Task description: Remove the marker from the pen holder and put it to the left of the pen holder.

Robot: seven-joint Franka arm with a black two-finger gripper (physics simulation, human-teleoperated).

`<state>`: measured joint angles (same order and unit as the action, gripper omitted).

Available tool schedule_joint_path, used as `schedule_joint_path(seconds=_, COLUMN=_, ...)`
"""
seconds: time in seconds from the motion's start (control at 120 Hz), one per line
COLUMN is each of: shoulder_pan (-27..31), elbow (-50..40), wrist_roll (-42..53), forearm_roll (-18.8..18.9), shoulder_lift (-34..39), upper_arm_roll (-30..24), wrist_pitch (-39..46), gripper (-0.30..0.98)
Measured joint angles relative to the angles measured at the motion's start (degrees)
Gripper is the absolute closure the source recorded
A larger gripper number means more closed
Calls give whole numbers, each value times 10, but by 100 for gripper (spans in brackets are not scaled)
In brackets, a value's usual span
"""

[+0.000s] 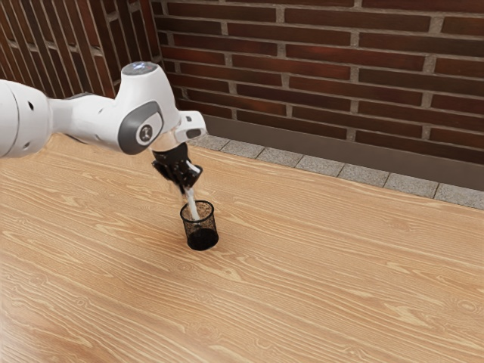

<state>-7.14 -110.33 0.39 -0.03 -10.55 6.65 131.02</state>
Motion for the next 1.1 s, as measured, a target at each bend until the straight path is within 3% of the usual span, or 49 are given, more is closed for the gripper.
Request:
schedule_joint_path(seconds=0.225, shoulder_pan=-2, elbow=-14, wrist_roll=-10, forearm_roll=26, shoulder_lift=99, upper_arm_roll=1, wrist_pitch=-14, gripper=78)
schedule_joint_path(seconds=0.483, shoulder_pan=17, elbow=-11, wrist_roll=-14, forearm_roll=42, shoulder_lift=82, upper_arm_roll=0, wrist_pitch=-40, gripper=78)
schedule_joint_path(seconds=0.6, shoulder_pan=70, elbow=-7, wrist_roll=-9, forearm_roll=44, shoulder_lift=70, upper_arm_roll=-1, wrist_pitch=-51, gripper=78)
schedule_joint_path(seconds=0.75, shoulder_pan=159, elbow=80, wrist_roll=1, forearm_roll=45, shoulder_lift=-18, upper_arm_roll=-3, wrist_pitch=-62, gripper=78)
schedule_joint_path(seconds=0.933, shoulder_pan=183, elbow=182, wrist_roll=13, forearm_roll=42, shoulder_lift=-138, upper_arm_roll=-19, wrist_pitch=-70, gripper=77)
schedule_joint_path(seconds=1.1, shoulder_pan=189, elbow=201, wrist_roll=24, forearm_roll=40, shoulder_lift=-180, upper_arm_roll=-32, wrist_pitch=-73, gripper=77)
